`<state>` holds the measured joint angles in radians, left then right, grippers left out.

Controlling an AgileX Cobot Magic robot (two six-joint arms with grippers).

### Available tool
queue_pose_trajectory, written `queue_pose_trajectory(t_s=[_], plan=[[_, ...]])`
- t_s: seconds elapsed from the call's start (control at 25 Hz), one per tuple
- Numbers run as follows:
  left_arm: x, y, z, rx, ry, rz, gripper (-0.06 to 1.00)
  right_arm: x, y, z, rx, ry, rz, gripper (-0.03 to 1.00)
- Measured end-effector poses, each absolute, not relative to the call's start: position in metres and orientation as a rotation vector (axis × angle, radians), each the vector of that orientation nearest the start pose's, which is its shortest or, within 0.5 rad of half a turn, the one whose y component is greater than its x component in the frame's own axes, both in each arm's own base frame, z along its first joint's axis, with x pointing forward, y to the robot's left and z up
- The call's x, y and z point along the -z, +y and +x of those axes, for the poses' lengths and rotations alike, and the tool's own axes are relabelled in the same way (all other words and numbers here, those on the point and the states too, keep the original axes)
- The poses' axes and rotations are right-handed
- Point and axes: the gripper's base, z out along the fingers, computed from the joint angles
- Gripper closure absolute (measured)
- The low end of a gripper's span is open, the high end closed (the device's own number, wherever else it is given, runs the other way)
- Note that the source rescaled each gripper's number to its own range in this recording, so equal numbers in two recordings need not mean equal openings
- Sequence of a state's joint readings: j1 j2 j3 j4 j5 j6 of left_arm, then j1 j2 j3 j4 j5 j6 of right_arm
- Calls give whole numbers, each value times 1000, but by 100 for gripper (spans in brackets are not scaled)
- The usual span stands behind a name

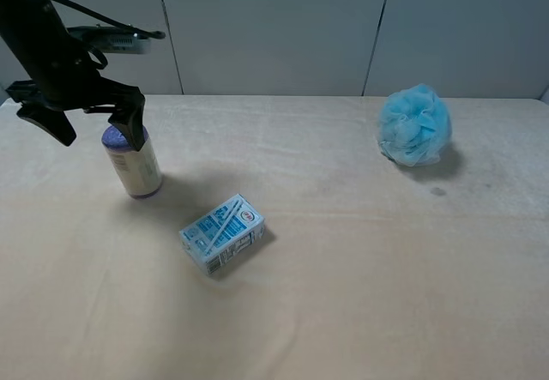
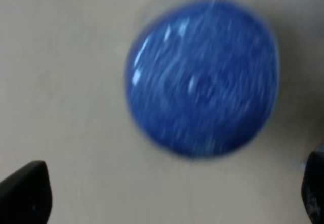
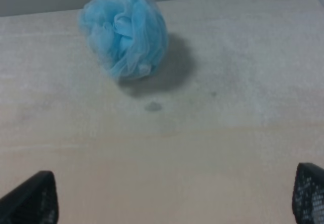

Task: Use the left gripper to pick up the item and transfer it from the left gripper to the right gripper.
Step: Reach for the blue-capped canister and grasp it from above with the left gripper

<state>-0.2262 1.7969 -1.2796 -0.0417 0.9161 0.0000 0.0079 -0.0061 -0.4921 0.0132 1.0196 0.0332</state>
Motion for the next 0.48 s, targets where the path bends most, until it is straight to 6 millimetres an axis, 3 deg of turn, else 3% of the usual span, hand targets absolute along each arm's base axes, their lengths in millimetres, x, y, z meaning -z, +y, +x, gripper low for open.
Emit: queue_pose_trajectory(t_s=[0.28,0.48], plan=[[-186,-102,370,88,2936,352,-3,-278,1,-3,-42,2005,25,-3],[-166,-103,377,69,2965,363,1,-278,1,-3,-42,2005,25,-3]])
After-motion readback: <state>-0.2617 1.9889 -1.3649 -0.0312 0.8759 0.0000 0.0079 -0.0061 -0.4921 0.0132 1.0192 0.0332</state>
